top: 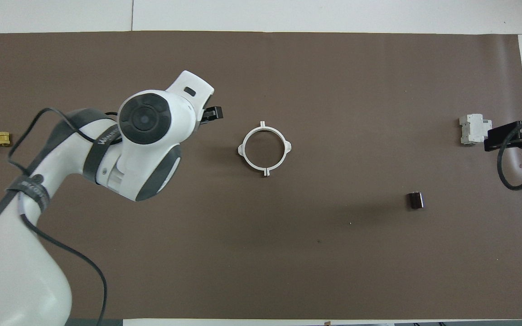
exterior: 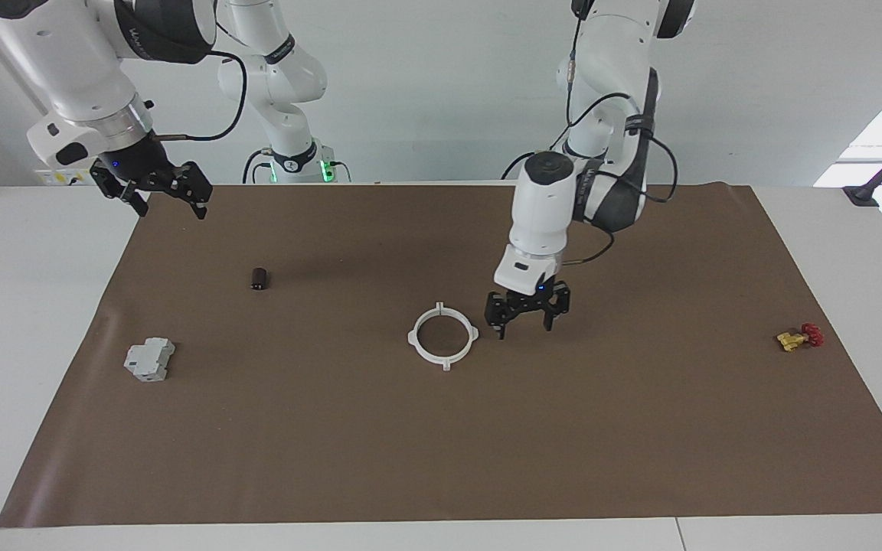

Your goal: Assemble drain pipe with both arms

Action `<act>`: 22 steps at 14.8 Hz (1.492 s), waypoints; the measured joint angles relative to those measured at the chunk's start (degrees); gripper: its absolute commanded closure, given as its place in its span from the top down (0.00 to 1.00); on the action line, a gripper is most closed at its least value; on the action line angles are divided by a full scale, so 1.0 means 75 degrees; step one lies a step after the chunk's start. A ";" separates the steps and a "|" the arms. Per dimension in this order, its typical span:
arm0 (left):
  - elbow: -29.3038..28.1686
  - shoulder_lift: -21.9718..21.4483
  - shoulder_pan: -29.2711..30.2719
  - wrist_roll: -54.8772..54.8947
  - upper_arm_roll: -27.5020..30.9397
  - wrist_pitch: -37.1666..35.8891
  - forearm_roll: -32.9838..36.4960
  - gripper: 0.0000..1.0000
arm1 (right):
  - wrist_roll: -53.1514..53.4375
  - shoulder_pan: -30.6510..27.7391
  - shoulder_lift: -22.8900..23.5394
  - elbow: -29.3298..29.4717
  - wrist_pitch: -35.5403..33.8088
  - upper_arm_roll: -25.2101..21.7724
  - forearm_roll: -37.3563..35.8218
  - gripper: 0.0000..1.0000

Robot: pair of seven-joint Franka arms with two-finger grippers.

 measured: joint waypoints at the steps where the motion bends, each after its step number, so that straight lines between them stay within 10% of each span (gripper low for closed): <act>1: -0.0042 -0.0235 0.0341 0.0451 0.0004 -0.0237 -0.0051 1.00 | 0.0000 0.0000 0.0000 0.0000 0.0000 0.0000 0.0000 1.00; 10: 0.0182 -0.1826 0.2664 0.4592 0.0050 -0.2769 -0.1479 1.00 | 0.0000 -0.0011 0.0000 0.0000 0.0000 -0.0011 0.0000 1.00; 22: 0.2119 -0.1721 0.3434 0.5343 0.0067 -0.5112 -0.1479 1.00 | 0.0000 -0.0012 0.0000 0.0000 0.0000 -0.0012 0.0000 1.00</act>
